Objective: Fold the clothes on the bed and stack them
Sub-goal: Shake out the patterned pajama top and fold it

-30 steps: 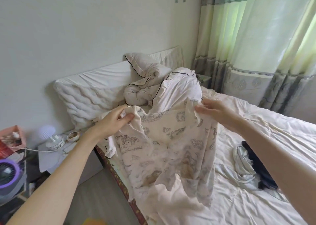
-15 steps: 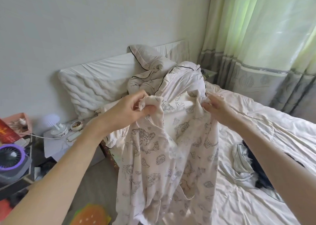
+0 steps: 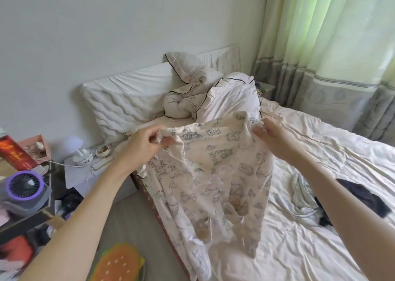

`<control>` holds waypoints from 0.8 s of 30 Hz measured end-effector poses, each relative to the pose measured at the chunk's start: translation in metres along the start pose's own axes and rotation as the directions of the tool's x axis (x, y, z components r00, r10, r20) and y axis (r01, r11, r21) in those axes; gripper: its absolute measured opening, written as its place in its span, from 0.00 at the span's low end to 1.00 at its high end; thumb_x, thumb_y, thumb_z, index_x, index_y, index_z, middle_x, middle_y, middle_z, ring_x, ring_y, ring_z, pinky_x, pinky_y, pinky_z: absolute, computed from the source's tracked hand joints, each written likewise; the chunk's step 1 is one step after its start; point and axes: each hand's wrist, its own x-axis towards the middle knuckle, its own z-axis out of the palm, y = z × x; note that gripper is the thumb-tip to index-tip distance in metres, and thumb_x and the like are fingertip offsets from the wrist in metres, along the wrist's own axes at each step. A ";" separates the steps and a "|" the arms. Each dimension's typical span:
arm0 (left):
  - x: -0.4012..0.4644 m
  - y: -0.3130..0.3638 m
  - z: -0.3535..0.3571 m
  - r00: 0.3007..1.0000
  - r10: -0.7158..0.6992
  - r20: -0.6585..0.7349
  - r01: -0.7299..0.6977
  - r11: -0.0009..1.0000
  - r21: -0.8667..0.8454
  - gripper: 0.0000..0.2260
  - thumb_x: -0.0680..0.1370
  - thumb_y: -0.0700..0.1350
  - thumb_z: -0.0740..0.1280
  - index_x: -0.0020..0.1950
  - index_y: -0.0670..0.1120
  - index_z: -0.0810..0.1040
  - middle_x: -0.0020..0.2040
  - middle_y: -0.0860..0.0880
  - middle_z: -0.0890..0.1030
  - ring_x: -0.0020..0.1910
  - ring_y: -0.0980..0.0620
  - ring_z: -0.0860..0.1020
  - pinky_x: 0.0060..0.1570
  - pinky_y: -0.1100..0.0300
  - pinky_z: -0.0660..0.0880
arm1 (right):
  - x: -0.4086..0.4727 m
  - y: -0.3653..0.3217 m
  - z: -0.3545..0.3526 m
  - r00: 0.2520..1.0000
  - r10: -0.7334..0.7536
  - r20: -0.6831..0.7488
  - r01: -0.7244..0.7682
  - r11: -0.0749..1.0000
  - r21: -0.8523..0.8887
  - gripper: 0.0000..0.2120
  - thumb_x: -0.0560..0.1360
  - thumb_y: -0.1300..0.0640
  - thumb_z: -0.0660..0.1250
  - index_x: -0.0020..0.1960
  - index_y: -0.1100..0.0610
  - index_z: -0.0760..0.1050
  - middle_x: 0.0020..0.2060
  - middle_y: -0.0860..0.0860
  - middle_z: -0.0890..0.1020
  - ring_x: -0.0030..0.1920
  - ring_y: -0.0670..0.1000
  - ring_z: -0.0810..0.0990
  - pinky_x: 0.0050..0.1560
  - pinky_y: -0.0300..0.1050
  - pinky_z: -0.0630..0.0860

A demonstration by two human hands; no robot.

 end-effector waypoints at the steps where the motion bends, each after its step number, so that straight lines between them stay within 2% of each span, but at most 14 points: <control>1: -0.006 -0.002 0.002 1.000 -0.023 -0.003 0.022 0.999 -0.031 0.14 0.64 0.60 0.71 0.45 0.55 0.82 0.41 0.49 0.83 0.40 0.59 0.75 0.41 0.65 0.69 | -0.006 0.002 0.000 0.997 0.049 0.058 -0.048 0.999 -0.026 0.11 0.80 0.54 0.61 0.39 0.55 0.67 0.33 0.50 0.69 0.32 0.48 0.66 0.30 0.34 0.63; 3: -0.022 -0.007 0.012 0.999 -0.044 0.016 0.045 0.998 -0.053 0.06 0.67 0.54 0.71 0.42 0.64 0.81 0.40 0.60 0.82 0.38 0.68 0.76 0.39 0.75 0.69 | -0.022 0.004 -0.001 0.984 0.116 0.137 -0.105 0.991 -0.083 0.12 0.80 0.52 0.60 0.42 0.58 0.68 0.33 0.51 0.70 0.34 0.49 0.66 0.33 0.42 0.63; 4: -0.031 -0.014 0.017 0.998 -0.056 0.025 0.058 0.997 -0.058 0.06 0.70 0.51 0.71 0.42 0.64 0.80 0.39 0.61 0.82 0.39 0.68 0.76 0.39 0.75 0.69 | -0.031 0.003 -0.001 0.978 0.132 0.160 -0.116 0.988 -0.106 0.12 0.80 0.51 0.60 0.43 0.57 0.69 0.33 0.50 0.70 0.33 0.49 0.66 0.32 0.42 0.62; 6: -0.053 -0.032 0.026 0.992 -0.122 0.028 0.124 0.989 -0.084 0.07 0.75 0.45 0.70 0.42 0.59 0.80 0.40 0.56 0.80 0.42 0.60 0.76 0.41 0.70 0.69 | -0.054 0.001 0.001 0.968 0.150 0.202 -0.115 0.978 -0.172 0.10 0.79 0.50 0.61 0.42 0.54 0.70 0.32 0.49 0.72 0.31 0.48 0.67 0.30 0.40 0.61; 8: -0.075 -0.044 0.032 0.979 -0.202 0.005 0.202 0.977 -0.072 0.01 0.77 0.44 0.68 0.46 0.48 0.79 0.41 0.48 0.76 0.41 0.54 0.72 0.39 0.66 0.66 | -0.082 -0.003 0.006 0.967 0.139 0.215 -0.081 0.963 -0.258 0.10 0.78 0.49 0.63 0.40 0.50 0.70 0.32 0.50 0.75 0.31 0.48 0.71 0.30 0.41 0.63; 9: -0.085 -0.047 0.033 0.978 -0.208 -0.025 0.207 0.977 -0.051 0.06 0.77 0.45 0.68 0.48 0.42 0.77 0.40 0.46 0.73 0.39 0.54 0.70 0.36 0.66 0.64 | -0.096 -0.006 0.010 0.974 0.107 0.202 -0.048 0.960 -0.275 0.10 0.78 0.50 0.64 0.40 0.50 0.70 0.32 0.49 0.75 0.32 0.49 0.72 0.31 0.40 0.64; 11: -0.106 -0.043 0.032 0.982 -0.158 -0.098 0.156 0.987 -0.036 0.12 0.77 0.46 0.67 0.48 0.36 0.74 0.36 0.45 0.68 0.32 0.57 0.64 0.31 0.67 0.62 | -0.127 -0.014 0.016 0.994 0.012 0.105 0.015 0.967 -0.255 0.09 0.77 0.52 0.66 0.39 0.51 0.70 0.31 0.44 0.73 0.32 0.45 0.71 0.32 0.36 0.65; 12: -0.116 -0.036 0.031 0.984 -0.110 -0.142 0.107 0.994 -0.027 0.11 0.77 0.45 0.67 0.46 0.37 0.74 0.33 0.47 0.66 0.28 0.58 0.61 0.29 0.68 0.62 | -0.142 -0.020 0.018 0.999 -0.039 0.029 0.045 0.969 -0.243 0.09 0.77 0.53 0.67 0.39 0.51 0.71 0.31 0.42 0.72 0.33 0.43 0.70 0.34 0.35 0.64; 14: -0.138 -0.022 0.029 0.979 -0.005 -0.202 0.007 1.000 0.007 0.07 0.77 0.42 0.66 0.40 0.48 0.72 0.28 0.54 0.64 0.25 0.59 0.62 0.27 0.71 0.62 | -0.170 -0.030 0.020 0.987 -0.117 -0.108 0.084 0.960 -0.268 0.05 0.76 0.55 0.68 0.43 0.54 0.75 0.35 0.39 0.72 0.37 0.46 0.70 0.41 0.39 0.63; 16: -0.155 -0.012 0.030 0.967 0.055 -0.248 -0.049 0.998 0.032 0.13 0.77 0.38 0.66 0.38 0.53 0.69 0.28 0.55 0.65 0.26 0.62 0.65 0.28 0.73 0.63 | -0.192 -0.036 0.021 0.961 -0.192 -0.200 0.118 0.936 -0.331 0.06 0.75 0.57 0.69 0.47 0.60 0.78 0.38 0.44 0.77 0.42 0.51 0.73 0.47 0.45 0.65; 19: -0.158 -0.007 0.032 0.961 -0.001 -0.277 -0.016 0.998 -0.061 0.10 0.78 0.38 0.65 0.39 0.41 0.68 0.31 0.53 0.67 0.27 0.62 0.65 0.28 0.72 0.62 | -0.208 -0.045 0.019 0.925 -0.258 -0.277 0.128 0.901 -0.414 0.08 0.75 0.58 0.70 0.47 0.64 0.79 0.41 0.55 0.80 0.44 0.58 0.77 0.50 0.52 0.68; 22: -0.143 -0.006 0.031 0.957 -0.042 -0.289 -0.015 0.981 -0.191 0.11 0.79 0.40 0.64 0.43 0.33 0.69 0.35 0.46 0.69 0.31 0.59 0.65 0.30 0.70 0.62 | -0.203 -0.051 0.016 0.876 -0.322 -0.359 0.130 0.875 -0.466 0.08 0.74 0.58 0.70 0.45 0.64 0.79 0.40 0.57 0.80 0.44 0.59 0.77 0.51 0.53 0.67; 24: -0.127 -0.007 0.031 0.952 -0.035 -0.303 -0.034 0.975 -0.221 0.12 0.79 0.42 0.64 0.45 0.33 0.69 0.35 0.49 0.70 0.32 0.59 0.66 0.30 0.71 0.63 | -0.190 -0.050 0.015 0.851 -0.352 -0.390 0.132 0.862 -0.489 0.09 0.74 0.57 0.70 0.44 0.64 0.78 0.40 0.57 0.80 0.44 0.59 0.77 0.49 0.54 0.68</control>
